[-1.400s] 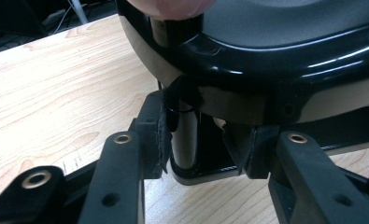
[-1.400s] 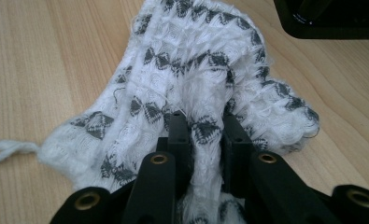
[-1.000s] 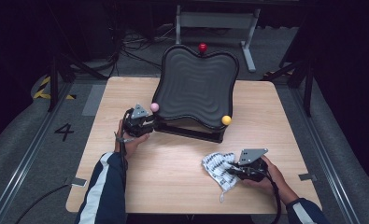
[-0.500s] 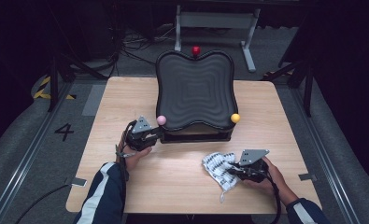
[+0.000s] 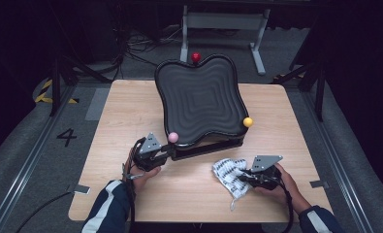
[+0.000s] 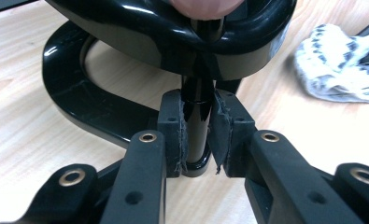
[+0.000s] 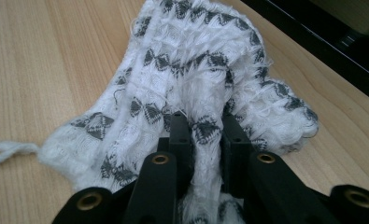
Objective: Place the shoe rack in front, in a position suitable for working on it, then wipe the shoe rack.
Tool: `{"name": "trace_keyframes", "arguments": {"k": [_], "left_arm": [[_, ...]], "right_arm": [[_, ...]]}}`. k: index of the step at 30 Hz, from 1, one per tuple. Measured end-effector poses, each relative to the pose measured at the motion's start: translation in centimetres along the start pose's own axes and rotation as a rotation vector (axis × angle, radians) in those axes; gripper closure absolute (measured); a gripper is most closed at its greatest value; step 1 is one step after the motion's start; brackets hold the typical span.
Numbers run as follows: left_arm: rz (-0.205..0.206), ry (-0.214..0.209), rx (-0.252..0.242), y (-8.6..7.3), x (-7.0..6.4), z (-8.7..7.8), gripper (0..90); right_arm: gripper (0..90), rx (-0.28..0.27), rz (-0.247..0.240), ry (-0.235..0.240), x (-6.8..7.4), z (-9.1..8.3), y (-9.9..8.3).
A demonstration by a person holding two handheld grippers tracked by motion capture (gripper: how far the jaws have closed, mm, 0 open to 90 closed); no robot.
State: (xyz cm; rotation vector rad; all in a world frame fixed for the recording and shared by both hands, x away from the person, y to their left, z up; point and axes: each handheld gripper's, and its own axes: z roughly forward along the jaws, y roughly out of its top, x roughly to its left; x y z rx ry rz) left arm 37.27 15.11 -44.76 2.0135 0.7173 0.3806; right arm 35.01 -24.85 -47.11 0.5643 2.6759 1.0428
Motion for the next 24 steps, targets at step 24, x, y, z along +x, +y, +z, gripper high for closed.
{"name": "trace_keyframes", "arguments": {"k": [24], "left_arm": [[-0.069,-0.009,-0.023,-0.4,-0.5,2.2,49.7]], "right_arm": [[78.8,0.001,-0.004,-0.008,0.0,0.0,0.0]]}}
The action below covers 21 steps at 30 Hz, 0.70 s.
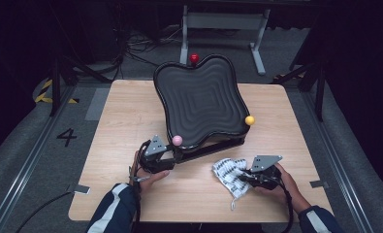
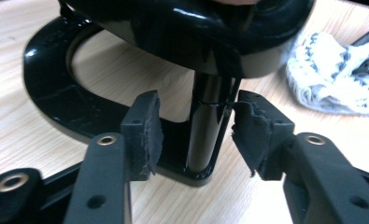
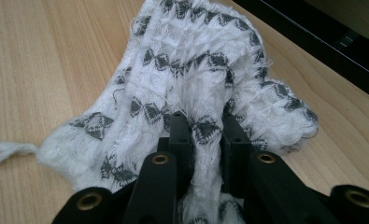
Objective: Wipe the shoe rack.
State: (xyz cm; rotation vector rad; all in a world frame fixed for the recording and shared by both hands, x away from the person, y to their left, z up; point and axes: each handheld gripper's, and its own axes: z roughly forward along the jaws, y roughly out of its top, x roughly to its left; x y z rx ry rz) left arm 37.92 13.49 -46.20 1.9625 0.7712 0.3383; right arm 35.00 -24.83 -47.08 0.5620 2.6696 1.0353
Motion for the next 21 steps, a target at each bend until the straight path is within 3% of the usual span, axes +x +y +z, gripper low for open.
{"name": "trace_keyframes", "arguments": {"k": [2,7,15,17,18,21], "left_arm": [[-0.019,-0.013,-0.029,0.0,0.1,0.1,52.8],[0.037,-0.028,-0.041,0.3,-0.2,0.3,73.2],[0.09,-0.049,-0.006,0.7,-1.2,0.3,74.4],[0.075,-0.052,-0.009,0.6,-1.5,0.3,74.4],[0.093,-0.051,-0.006,0.6,-1.5,0.3,74.3],[0.086,-0.054,-0.008,0.5,-1.7,0.1,74.3]], "right_arm": [[78.9,-0.002,0.002,-0.007,0.1,0.0,-0.1],[79.1,-0.005,0.005,-0.019,0.1,-0.3,-0.4],[80.3,-0.04,0.003,-0.051,0.3,-1.1,-0.3],[80.3,-0.053,0.003,-0.052,0.3,-1.2,-0.3],[80.4,-0.062,0.007,-0.058,0.3,-1.4,-0.2],[80.6,-0.09,0.002,-0.086,0.3,-1.6,0.1]]}}
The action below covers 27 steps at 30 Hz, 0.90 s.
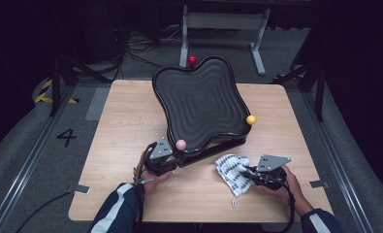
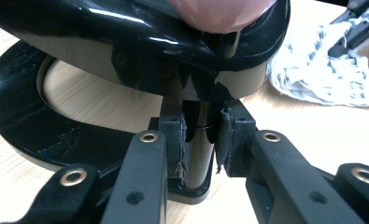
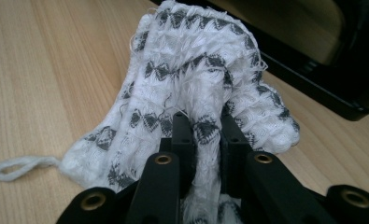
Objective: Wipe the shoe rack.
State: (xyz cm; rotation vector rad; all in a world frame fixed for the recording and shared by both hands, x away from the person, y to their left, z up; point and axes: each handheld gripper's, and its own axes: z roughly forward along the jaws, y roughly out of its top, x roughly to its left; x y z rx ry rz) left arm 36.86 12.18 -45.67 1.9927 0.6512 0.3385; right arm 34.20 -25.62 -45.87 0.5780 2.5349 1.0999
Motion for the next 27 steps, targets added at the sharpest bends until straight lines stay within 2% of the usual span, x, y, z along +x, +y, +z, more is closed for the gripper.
{"name": "trace_keyframes", "arguments": {"k": [2,9,13,16,20,22,27], "left_arm": [[0.007,-0.006,0.012,0.0,-0.2,-0.1,74.3],[0.036,-0.017,0.032,0.2,-0.8,-0.4,74.4],[0.039,-0.024,0.033,0.1,-1.1,-0.6,74.4],[0.033,-0.031,0.038,0.1,-1.2,-0.6,74.4],[0.039,-0.041,0.041,0.1,-1.7,-0.5,74.3],[0.035,-0.052,0.043,0.1,-2.2,-0.5,74.3],[0.039,-0.064,0.044,0.1,-3.0,-0.4,74.2]], "right_arm": [[80.6,-0.015,0.01,-0.003,0.0,-0.1,0.2],[80.5,-0.056,0.0,-0.043,0.1,0.4,1.6],[80.5,-0.073,-0.01,-0.079,0.1,1.3,2.8],[80.5,-0.079,-0.01,-0.088,0.2,1.8,3.3],[80.5,-0.08,-0.02,-0.095,0.8,3.0,4.4],[80.4,-0.064,-0.046,-0.097,1.6,4.1,5.2],[80.4,-0.061,-0.074,-0.087,2.8,5.5,6.2]]}}
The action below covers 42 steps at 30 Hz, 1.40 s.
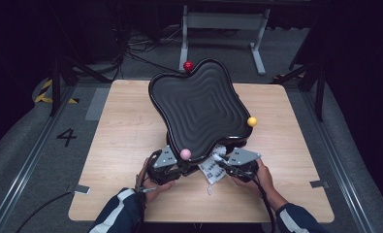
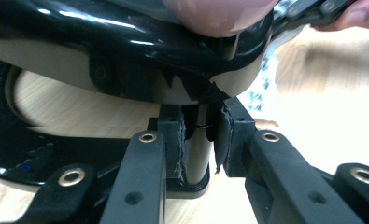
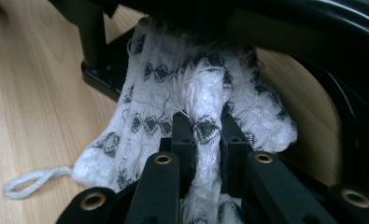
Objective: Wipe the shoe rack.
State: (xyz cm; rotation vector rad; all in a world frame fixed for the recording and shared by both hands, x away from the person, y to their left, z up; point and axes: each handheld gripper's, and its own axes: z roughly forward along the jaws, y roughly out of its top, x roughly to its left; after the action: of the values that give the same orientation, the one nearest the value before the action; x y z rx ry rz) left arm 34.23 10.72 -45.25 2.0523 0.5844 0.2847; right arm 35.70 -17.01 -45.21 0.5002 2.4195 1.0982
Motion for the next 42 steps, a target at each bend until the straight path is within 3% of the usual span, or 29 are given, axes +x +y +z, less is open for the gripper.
{"name": "trace_keyframes", "arguments": {"k": [8,10,14,17,25,36,42], "left_arm": [[0.009,-0.026,0.004,-0.1,-0.9,-0.1,74.1],[0.014,-0.029,-0.001,-0.1,-0.8,-0.1,74.1],[0.01,-0.031,-0.004,-0.3,-0.8,-0.1,74.1],[0.02,-0.028,-0.001,-0.2,-0.8,-0.1,74.2],[0.023,-0.037,0.0,-0.3,-0.7,-0.1,74.2],[0.011,-0.051,-0.006,-0.4,-0.6,-0.1,74.1],[0.012,-0.049,-0.004,-0.4,-0.6,-0.1,74.1]], "right_arm": [[80.1,-0.003,-0.033,0.039,2.5,2.5,1.0],[80.1,0.009,-0.063,0.027,3.0,3.0,0.8],[80.0,-0.006,-0.041,0.024,2.8,3.1,0.4],[80.0,0.0,-0.057,0.006,2.7,3.1,0.3],[79.9,0.017,-0.04,-0.043,1.3,2.6,-0.4],[79.9,0.055,0.052,-0.124,-1.8,1.6,-2.0],[79.9,0.069,0.076,-0.16,-3.2,1.1,-2.9]]}}
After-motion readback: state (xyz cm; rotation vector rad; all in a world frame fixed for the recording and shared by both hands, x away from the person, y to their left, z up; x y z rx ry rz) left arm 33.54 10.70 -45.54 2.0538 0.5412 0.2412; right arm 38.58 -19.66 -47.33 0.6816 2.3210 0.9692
